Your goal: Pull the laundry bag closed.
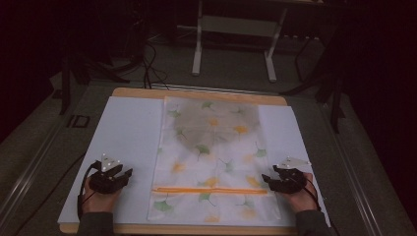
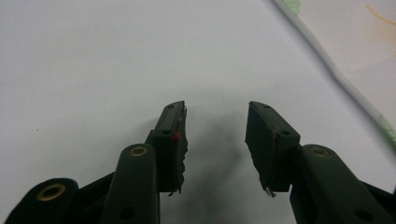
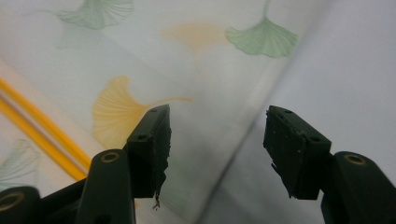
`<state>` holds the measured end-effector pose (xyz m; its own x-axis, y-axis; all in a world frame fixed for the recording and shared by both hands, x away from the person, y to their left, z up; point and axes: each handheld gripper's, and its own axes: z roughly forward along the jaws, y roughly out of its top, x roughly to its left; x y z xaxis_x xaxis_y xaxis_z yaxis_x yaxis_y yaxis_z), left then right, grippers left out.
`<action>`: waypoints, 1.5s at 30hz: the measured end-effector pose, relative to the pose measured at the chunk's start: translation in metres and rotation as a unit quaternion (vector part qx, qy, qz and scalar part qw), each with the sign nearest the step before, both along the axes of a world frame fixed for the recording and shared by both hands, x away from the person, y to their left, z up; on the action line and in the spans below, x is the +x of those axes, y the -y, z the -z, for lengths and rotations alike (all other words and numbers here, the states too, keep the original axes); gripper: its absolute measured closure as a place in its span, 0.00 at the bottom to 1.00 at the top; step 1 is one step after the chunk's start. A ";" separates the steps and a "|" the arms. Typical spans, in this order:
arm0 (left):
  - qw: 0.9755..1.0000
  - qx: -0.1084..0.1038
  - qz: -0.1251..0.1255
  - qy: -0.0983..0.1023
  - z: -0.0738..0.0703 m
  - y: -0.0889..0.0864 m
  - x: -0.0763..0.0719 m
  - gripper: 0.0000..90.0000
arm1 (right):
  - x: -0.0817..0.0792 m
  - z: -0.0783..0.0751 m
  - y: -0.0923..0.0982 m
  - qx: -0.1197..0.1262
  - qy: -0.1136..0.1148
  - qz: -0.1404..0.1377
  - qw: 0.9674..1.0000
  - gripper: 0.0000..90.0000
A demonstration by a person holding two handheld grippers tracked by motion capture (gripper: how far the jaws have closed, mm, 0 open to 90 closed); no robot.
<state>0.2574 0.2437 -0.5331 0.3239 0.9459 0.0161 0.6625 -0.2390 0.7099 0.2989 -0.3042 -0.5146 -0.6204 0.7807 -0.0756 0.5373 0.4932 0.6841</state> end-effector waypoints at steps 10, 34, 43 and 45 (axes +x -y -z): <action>1.000 0.002 0.016 -0.010 0.000 0.004 0.000 0.64 | 0.002 -0.004 -0.015 -0.014 -0.016 -0.029 0.999 0.47; 0.999 0.000 0.031 -0.010 -0.001 0.005 0.000 0.63 | 0.007 -0.010 -0.058 -0.030 -0.031 -0.101 0.994 0.50; 1.000 -0.002 0.026 -0.010 -0.003 0.002 0.000 0.63 | 0.006 -0.013 -0.073 -0.024 -0.034 -0.129 0.991 0.57; 1.000 -0.002 0.027 -0.010 -0.003 0.002 0.000 0.63 | 0.005 -0.014 -0.077 -0.021 -0.032 -0.136 0.990 0.57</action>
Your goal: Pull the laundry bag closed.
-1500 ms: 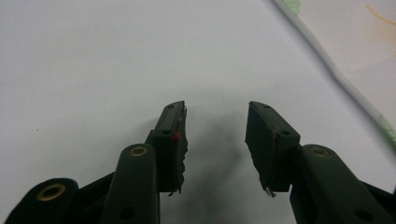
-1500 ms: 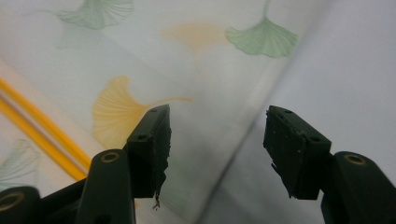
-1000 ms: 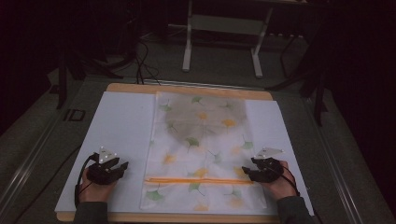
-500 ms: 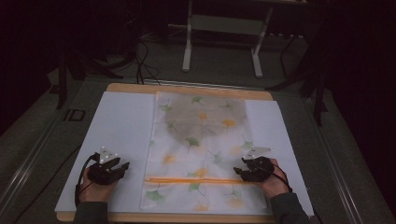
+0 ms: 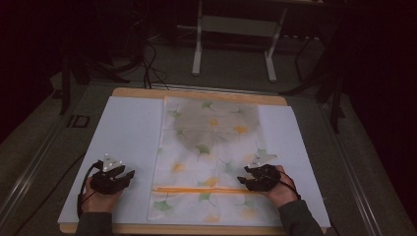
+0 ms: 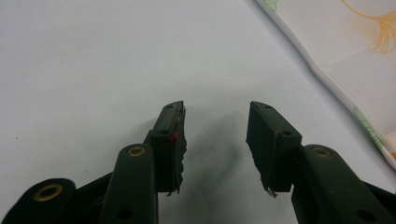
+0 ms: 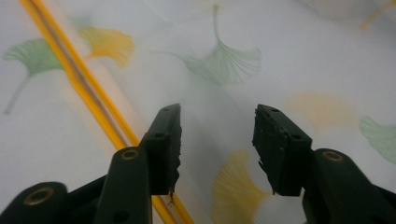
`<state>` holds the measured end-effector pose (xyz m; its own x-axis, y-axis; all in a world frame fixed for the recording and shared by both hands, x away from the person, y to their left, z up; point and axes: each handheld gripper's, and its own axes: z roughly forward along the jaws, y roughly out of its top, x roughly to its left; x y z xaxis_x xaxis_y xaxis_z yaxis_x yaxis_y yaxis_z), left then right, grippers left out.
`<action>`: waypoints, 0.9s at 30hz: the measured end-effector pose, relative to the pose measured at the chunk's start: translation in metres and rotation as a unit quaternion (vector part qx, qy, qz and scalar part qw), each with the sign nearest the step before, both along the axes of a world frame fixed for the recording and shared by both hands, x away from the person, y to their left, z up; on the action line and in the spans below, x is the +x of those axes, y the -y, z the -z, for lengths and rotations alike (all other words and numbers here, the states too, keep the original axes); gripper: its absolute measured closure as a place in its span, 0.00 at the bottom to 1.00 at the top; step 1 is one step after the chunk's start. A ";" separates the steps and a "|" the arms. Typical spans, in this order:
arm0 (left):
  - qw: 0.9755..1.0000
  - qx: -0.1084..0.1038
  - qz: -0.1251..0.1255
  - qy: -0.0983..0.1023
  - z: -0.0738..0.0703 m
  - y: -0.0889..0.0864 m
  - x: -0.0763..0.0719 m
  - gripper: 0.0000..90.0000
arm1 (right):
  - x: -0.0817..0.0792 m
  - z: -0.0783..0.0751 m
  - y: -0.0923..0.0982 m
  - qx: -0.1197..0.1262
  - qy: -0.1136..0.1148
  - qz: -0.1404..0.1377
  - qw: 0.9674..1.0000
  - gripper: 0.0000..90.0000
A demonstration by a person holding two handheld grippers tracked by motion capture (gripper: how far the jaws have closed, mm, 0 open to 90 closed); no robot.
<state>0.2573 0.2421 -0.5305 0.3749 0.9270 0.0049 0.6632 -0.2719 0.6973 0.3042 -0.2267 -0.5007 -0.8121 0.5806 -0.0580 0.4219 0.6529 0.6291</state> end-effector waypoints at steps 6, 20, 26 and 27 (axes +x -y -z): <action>1.000 0.000 0.000 0.000 -0.001 0.000 0.000 0.63 | 0.000 -0.001 -0.012 -0.004 0.006 -0.017 1.000 0.56; 1.000 -0.001 0.006 -0.009 0.000 -0.001 0.000 0.62 | 0.002 -0.007 -0.039 -0.004 0.002 -0.053 0.999 0.58; 1.000 -0.004 0.007 -0.010 -0.001 -0.001 0.000 0.61 | 0.003 -0.008 -0.051 -0.010 -0.001 -0.071 0.997 0.58; 1.000 -0.005 0.007 -0.010 -0.001 -0.001 0.000 0.61 | 0.003 -0.009 -0.052 -0.010 -0.005 -0.075 0.997 0.59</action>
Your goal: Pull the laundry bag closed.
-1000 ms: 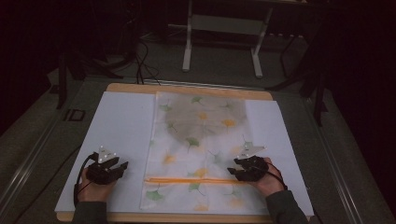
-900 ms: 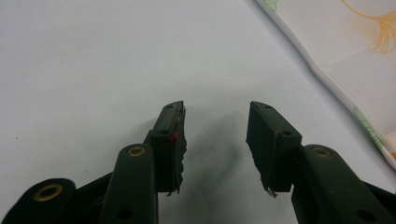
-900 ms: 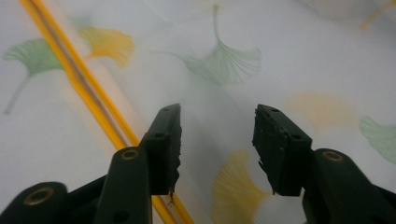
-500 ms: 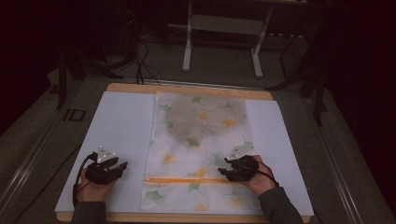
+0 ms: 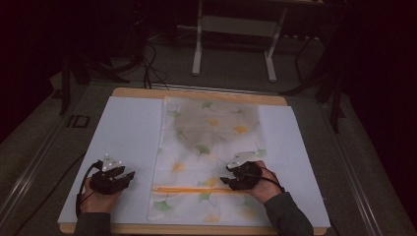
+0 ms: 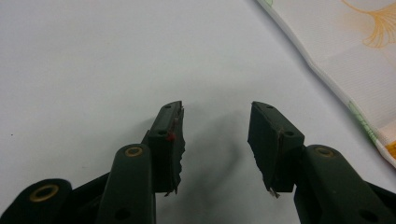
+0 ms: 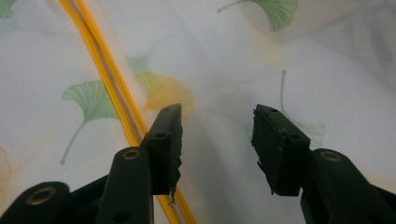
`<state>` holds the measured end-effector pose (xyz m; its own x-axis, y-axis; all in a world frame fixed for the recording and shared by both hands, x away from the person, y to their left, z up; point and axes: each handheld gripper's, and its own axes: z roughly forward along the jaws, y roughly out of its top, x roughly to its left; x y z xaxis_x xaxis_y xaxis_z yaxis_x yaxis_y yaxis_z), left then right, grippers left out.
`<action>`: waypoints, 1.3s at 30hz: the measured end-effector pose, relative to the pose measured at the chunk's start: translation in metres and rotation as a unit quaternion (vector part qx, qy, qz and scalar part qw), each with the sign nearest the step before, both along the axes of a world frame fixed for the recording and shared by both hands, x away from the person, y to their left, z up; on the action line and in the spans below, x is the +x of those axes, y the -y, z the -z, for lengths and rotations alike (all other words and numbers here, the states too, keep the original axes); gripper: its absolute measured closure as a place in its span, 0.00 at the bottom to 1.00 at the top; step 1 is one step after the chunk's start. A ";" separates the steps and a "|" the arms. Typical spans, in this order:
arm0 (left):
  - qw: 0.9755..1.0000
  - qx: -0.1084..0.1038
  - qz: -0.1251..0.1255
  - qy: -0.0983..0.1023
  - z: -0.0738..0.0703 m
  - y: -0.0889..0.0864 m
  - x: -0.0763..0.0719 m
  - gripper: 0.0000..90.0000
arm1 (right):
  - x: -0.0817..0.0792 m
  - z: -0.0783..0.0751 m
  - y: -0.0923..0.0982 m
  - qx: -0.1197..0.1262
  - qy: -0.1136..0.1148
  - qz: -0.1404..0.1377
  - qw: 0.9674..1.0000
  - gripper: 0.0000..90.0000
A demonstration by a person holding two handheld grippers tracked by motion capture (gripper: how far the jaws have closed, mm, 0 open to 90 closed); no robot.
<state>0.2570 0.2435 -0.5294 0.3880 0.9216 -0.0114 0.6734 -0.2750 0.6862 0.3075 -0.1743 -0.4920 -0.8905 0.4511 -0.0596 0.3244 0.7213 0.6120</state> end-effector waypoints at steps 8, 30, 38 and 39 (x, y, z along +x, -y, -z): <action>1.000 0.000 0.000 -0.001 -0.001 0.000 -0.001 0.61 | 0.001 -0.003 -0.013 -0.002 -0.006 -0.024 1.000 0.60; 1.000 0.001 0.006 -0.004 -0.002 0.003 -0.003 0.61 | -0.001 -0.008 -0.052 -0.017 -0.015 -0.073 0.997 0.66; 1.000 -0.005 0.010 -0.005 -0.003 0.005 -0.004 0.60 | -0.001 -0.009 -0.063 -0.021 -0.014 -0.084 0.996 0.65; 1.000 -0.004 0.010 -0.005 -0.002 0.005 -0.004 0.60 | -0.001 -0.009 -0.064 -0.021 -0.014 -0.086 0.996 0.65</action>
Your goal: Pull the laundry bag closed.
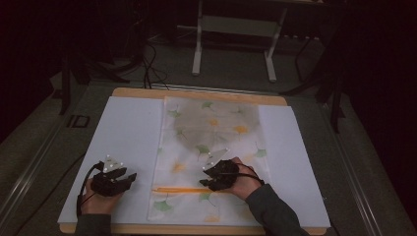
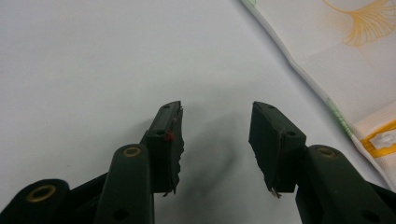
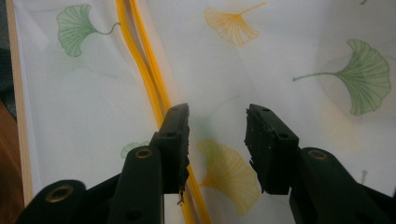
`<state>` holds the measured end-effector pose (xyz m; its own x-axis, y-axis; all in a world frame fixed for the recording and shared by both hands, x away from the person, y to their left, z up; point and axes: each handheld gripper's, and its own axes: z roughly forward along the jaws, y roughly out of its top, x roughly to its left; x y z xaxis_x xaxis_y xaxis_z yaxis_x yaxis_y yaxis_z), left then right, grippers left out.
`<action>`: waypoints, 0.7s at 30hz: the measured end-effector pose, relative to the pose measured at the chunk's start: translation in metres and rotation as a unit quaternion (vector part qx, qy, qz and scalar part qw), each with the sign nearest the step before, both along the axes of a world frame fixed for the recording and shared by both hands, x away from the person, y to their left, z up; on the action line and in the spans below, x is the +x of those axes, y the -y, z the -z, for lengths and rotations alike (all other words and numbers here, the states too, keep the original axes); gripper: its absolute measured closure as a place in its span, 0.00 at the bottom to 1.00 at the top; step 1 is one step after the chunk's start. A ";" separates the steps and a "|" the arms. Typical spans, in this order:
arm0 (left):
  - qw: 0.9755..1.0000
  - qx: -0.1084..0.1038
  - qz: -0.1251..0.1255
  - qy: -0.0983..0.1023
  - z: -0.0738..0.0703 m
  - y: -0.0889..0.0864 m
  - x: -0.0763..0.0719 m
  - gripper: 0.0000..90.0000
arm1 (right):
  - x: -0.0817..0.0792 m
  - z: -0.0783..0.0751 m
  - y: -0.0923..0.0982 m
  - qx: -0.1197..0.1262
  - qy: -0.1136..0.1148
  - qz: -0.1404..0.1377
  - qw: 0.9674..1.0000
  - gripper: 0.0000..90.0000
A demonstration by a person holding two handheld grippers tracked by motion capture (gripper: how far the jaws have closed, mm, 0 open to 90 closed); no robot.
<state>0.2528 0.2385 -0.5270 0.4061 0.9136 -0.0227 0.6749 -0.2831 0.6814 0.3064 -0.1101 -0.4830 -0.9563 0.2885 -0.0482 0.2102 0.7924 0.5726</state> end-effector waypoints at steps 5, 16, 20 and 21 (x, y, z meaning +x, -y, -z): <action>1.000 0.001 0.000 0.000 0.000 0.000 0.000 0.60 | -0.001 -0.001 -0.008 -0.001 -0.001 -0.006 1.000 0.65; 1.000 -0.008 0.002 -0.003 0.000 0.000 -0.001 0.59 | -0.003 0.000 -0.025 -0.002 -0.003 -0.018 1.000 0.65; 1.000 -0.015 0.002 -0.005 0.000 0.001 -0.001 0.58 | -0.004 0.000 -0.031 -0.003 -0.002 -0.024 1.000 0.65; 1.000 -0.014 0.002 -0.005 0.000 0.001 -0.001 0.58 | -0.004 -0.001 -0.033 -0.001 -0.002 -0.025 1.000 0.65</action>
<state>0.2514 0.2377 -0.5267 0.4095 0.9108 -0.0525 0.6803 -0.2665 0.6827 0.3023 -0.0775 -0.4824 -0.9699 0.2394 -0.0439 0.1723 0.8028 0.5707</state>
